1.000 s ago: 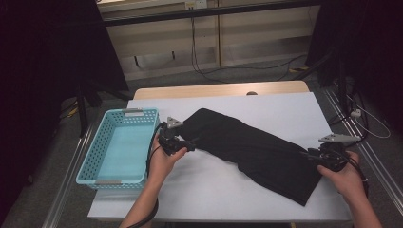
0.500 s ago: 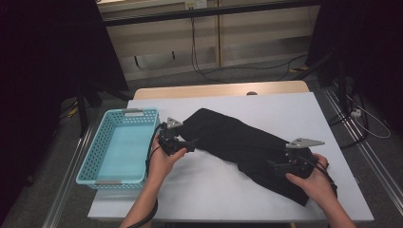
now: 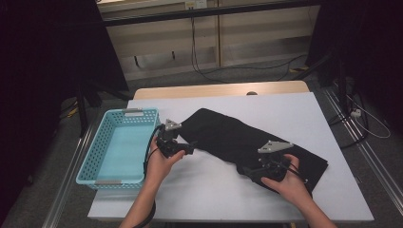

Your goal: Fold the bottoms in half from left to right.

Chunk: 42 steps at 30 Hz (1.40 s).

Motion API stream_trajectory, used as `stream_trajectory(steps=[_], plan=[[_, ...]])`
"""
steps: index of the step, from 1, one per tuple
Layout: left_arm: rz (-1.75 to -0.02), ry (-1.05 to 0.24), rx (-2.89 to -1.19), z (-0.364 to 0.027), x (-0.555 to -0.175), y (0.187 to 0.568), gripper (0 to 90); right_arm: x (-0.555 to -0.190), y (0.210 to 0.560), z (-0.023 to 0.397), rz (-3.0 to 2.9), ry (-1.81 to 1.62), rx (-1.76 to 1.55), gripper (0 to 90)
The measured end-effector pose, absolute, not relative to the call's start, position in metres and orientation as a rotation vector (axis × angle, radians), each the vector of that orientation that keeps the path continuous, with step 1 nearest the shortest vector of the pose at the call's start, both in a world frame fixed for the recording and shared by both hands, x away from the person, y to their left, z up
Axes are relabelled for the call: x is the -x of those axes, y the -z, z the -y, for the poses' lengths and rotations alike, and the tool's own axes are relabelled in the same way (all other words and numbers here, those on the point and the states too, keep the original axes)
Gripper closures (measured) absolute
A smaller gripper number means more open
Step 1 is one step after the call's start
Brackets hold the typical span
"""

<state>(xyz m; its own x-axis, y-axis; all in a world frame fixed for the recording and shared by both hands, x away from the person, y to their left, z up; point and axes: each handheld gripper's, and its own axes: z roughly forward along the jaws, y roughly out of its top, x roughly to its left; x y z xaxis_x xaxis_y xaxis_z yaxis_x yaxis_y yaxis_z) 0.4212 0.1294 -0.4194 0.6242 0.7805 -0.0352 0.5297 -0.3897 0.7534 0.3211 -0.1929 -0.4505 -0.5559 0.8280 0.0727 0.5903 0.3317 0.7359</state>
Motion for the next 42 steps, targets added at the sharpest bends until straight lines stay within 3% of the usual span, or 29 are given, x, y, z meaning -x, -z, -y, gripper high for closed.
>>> stream_trajectory(steps=[2, 4, 7, 13, 18, 22, 26, 34, 36, 38, 42], plan=[[-1.022, -0.417, -2.092, -0.130, -0.420, 0.419, 9.3, -0.321, 0.446, 0.187, -2.279, -1.086, -1.223, 29.6], [-1.025, -0.404, -2.093, -0.130, -0.419, 0.418, 9.3, -0.322, 0.440, 0.182, -2.279, -1.111, -1.168, 55.9], [-1.011, -0.412, -2.102, -0.130, -0.417, 0.414, 8.8, -0.321, 0.435, 0.175, -2.293, -1.131, -1.113, 67.6], [-1.024, -0.409, -2.076, -0.129, -0.415, 0.413, 8.8, -0.314, 0.434, 0.156, -2.343, -1.136, -0.998, 72.1], [-1.021, -0.421, -2.099, -0.130, -0.416, 0.415, 8.8, -0.317, 0.452, 0.146, -2.400, -1.006, -0.964, 66.6], [-1.035, -0.426, -2.090, -0.130, -0.418, 0.417, 8.8, -0.322, 0.457, 0.152, -2.381, -0.952, -0.987, 70.7], [-1.060, -0.432, -2.073, -0.130, -0.420, 0.419, 9.4, -0.325, 0.458, 0.158, -2.386, -0.961, -0.982, 81.0], [-1.116, -0.447, -2.089, -0.131, -0.428, 0.428, 16.3, -0.316, 0.445, 0.167, -2.402, -1.079, -0.992, 84.3], [-1.138, -0.459, -2.100, -0.130, -0.430, 0.432, 21.2, -0.313, 0.440, 0.172, -2.392, -1.120, -0.997, 84.4], [-1.157, -0.477, -2.093, -0.131, -0.434, 0.435, 34.1, -0.311, 0.436, 0.178, -2.382, -1.156, -1.014, 84.4], [-1.198, -0.483, -2.094, -0.128, -0.441, 0.438, 36.6, -0.306, 0.433, 0.182, -2.386, -1.180, -1.007, 84.4]])
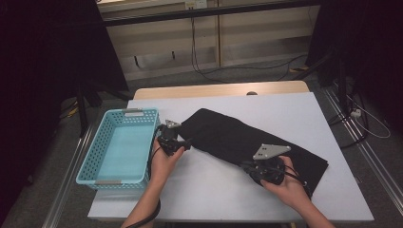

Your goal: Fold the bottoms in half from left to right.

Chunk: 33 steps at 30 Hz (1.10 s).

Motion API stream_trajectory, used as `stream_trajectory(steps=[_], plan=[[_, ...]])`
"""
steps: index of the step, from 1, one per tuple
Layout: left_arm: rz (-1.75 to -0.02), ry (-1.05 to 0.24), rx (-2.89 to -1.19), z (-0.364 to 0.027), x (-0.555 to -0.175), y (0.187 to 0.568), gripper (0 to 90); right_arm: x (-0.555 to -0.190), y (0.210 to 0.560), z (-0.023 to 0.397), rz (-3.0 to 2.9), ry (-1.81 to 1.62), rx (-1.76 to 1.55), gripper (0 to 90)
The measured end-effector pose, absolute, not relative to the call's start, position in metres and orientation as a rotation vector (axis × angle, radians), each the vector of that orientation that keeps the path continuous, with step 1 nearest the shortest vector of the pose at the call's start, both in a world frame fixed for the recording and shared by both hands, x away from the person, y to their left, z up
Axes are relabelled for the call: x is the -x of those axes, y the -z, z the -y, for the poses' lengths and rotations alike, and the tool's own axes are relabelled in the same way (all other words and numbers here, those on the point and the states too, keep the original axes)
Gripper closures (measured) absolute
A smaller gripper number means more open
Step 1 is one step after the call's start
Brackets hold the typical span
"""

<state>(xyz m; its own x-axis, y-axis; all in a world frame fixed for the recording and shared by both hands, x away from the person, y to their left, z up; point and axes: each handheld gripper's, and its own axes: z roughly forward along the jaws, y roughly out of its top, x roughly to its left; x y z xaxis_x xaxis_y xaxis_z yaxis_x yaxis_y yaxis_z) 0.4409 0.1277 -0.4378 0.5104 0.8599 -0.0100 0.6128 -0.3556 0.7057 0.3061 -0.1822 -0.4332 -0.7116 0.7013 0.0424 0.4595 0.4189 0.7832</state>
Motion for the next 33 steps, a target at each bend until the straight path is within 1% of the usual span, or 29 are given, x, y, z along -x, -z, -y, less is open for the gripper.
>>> stream_trajectory(steps=[1, 3, 4, 7, 10, 13, 16, 18, 19, 20, 22, 24, 27, 28, 29, 30, 31, 33], plan=[[-1.221, -0.486, -2.087, -0.128, -0.443, 0.439, 41.5, -0.305, 0.433, 0.183, -2.387, -1.180, -1.006, 84.4], [-1.268, -0.504, -2.088, -0.128, -0.449, 0.443, 43.3, -0.304, 0.434, 0.185, -2.393, -1.193, -1.011, 84.4], [-1.278, -0.505, -2.104, -0.127, -0.451, 0.445, 45.7, -0.303, 0.435, 0.186, -2.398, -1.190, -1.008, 84.4], [-1.324, -0.510, -2.095, -0.127, -0.458, 0.450, 47.8, -0.302, 0.436, 0.186, -2.397, -1.187, -1.007, 84.3], [-1.365, -0.479, -2.048, -0.127, -0.463, 0.454, 46.6, -0.302, 0.439, 0.184, -2.413, -1.184, -1.005, 84.2], [-1.376, -0.474, -2.038, -0.123, -0.467, 0.454, 49.3, -0.301, 0.441, 0.181, -2.432, -1.172, -0.996, 84.2], [-1.372, -0.474, -2.035, -0.119, -0.468, 0.454, 58.6, -0.300, 0.443, 0.177, -2.450, -1.154, -0.981, 84.3], [-1.350, -0.450, -2.035, -0.117, -0.468, 0.454, 70.9, -0.299, 0.444, 0.176, -2.461, -1.146, -0.974, 84.4], [-1.343, -0.427, -2.033, -0.116, -0.468, 0.454, 80.4, -0.299, 0.444, 0.176, -2.467, -1.146, -0.966, 84.4], [-1.343, -0.424, -2.020, -0.114, -0.468, 0.454, 85.4, -0.298, 0.444, 0.176, -2.469, -1.150, -0.965, 84.4], [-1.338, -0.409, -2.041, -0.113, -0.471, 0.452, 88.9, -0.298, 0.443, 0.176, -2.465, -1.162, -0.971, 84.4], [-1.346, -0.406, -2.031, -0.115, -0.474, 0.448, 89.4, -0.298, 0.443, 0.176, -2.469, -1.172, -0.968, 84.4], [-1.349, -0.441, -1.998, -0.121, -0.479, 0.437, 89.5, -0.296, 0.440, 0.174, -2.466, -1.204, -0.957, 84.1], [-1.351, -0.437, -1.991, -0.122, -0.480, 0.435, 89.4, -0.296, 0.439, 0.173, -2.461, -1.217, -0.962, 82.5], [-1.352, -0.419, -1.987, -0.123, -0.482, 0.433, 88.8, -0.297, 0.439, 0.172, -2.455, -1.225, -0.972, 78.0], [-1.358, -0.450, -1.987, -0.123, -0.481, 0.432, 85.7, -0.297, 0.440, 0.171, -2.448, -1.231, -0.990, 71.0], [-1.360, -0.481, -1.993, -0.123, -0.481, 0.431, 74.3, -0.298, 0.439, 0.171, -2.423, -1.228, -1.003, 64.1], [-1.379, -0.471, -1.985, -0.124, -0.480, 0.431, 59.0, -0.299, 0.437, 0.173, -2.391, -1.227, -1.032, 55.1]])
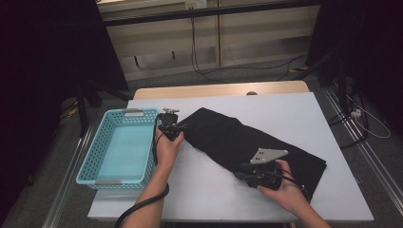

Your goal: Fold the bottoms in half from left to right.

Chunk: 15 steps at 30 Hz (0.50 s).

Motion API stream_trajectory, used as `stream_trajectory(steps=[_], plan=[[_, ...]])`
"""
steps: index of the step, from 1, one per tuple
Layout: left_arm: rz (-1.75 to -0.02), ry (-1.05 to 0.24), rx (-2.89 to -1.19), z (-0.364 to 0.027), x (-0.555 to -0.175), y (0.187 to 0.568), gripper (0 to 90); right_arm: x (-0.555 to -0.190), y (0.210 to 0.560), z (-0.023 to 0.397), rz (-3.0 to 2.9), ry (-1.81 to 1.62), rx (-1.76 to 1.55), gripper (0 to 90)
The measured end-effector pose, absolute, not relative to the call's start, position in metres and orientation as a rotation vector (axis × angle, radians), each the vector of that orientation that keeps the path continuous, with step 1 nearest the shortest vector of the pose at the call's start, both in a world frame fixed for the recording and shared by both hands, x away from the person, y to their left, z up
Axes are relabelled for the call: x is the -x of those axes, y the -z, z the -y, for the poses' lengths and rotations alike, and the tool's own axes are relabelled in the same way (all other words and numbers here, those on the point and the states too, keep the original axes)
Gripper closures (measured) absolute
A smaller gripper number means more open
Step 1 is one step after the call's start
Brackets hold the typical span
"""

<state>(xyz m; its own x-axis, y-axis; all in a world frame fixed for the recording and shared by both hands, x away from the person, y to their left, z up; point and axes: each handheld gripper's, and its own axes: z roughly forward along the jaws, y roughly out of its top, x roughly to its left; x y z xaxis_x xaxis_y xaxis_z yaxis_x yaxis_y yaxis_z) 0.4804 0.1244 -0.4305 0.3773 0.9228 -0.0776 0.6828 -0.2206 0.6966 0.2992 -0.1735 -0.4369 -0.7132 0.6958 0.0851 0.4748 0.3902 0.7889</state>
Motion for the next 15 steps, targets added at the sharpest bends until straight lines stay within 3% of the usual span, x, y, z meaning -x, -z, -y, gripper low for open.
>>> stream_trajectory(steps=[1, 2, 6, 8, 12, 15], plan=[[-1.392, -0.491, -1.987, -0.125, -0.481, 0.431, 47.3, -0.300, 0.436, 0.175, -2.373, -1.230, -1.043, 50.3], [-1.390, -0.512, -1.999, -0.124, -0.481, 0.431, 43.8, -0.301, 0.435, 0.178, -2.354, -1.233, -1.061, 48.4], [-1.382, -0.536, -2.055, -0.124, -0.484, 0.435, 40.0, -0.305, 0.432, 0.191, -2.274, -1.221, -1.119, 35.6], [-1.386, -0.519, -2.052, -0.123, -0.486, 0.437, 38.1, -0.307, 0.432, 0.196, -2.258, -1.218, -1.139, 35.6], [-1.382, -0.533, -2.050, -0.122, -0.488, 0.439, 25.1, -0.312, 0.435, 0.205, -2.224, -1.192, -1.193, 32.7], [-1.376, -0.557, -2.063, -0.122, -0.490, 0.440, 22.6, -0.314, 0.437, 0.209, -2.215, -1.182, -1.210, 30.6]])
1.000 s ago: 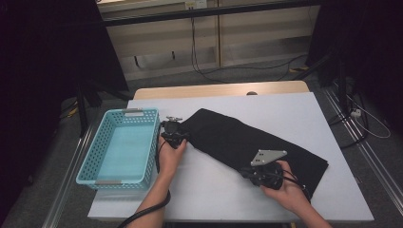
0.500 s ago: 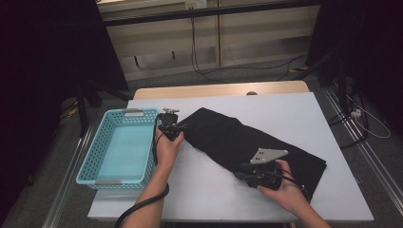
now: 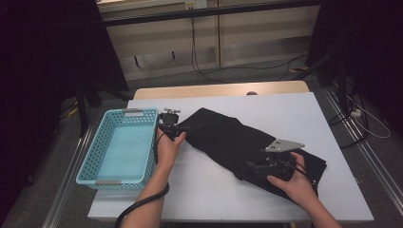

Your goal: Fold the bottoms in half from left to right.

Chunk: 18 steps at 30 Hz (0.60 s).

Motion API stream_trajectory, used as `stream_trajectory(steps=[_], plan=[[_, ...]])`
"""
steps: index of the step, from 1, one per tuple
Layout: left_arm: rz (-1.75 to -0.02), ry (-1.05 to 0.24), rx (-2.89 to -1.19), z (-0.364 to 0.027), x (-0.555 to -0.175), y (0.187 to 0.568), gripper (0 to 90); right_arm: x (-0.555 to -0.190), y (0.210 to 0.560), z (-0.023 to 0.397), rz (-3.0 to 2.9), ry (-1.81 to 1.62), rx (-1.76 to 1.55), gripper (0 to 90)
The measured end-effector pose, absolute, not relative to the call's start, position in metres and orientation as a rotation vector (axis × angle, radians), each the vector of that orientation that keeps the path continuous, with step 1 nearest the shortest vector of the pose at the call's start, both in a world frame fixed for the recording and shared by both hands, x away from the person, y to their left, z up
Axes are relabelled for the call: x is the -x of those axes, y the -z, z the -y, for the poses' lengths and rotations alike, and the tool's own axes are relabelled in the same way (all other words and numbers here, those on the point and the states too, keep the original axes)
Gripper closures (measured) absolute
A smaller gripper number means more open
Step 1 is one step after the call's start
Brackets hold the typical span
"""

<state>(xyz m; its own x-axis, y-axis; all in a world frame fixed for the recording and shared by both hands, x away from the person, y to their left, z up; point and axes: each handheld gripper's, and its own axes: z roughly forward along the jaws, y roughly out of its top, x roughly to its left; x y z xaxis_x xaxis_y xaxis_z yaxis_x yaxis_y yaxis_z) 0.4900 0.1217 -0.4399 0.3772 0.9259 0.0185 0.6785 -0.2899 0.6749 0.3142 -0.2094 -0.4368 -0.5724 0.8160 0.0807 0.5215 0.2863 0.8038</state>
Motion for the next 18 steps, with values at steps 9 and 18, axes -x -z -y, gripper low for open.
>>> stream_trajectory(steps=[9, 18], plan=[[-1.404, -0.579, -2.076, -0.131, -0.494, 0.447, 26.5, -0.314, 0.438, 0.215, -2.194, -1.169, -1.237, 27.1], [-1.445, -0.508, -2.014, -0.131, -0.494, 0.457, 26.1, -0.314, 0.439, 0.213, -2.200, -1.169, -1.233, 26.3]])
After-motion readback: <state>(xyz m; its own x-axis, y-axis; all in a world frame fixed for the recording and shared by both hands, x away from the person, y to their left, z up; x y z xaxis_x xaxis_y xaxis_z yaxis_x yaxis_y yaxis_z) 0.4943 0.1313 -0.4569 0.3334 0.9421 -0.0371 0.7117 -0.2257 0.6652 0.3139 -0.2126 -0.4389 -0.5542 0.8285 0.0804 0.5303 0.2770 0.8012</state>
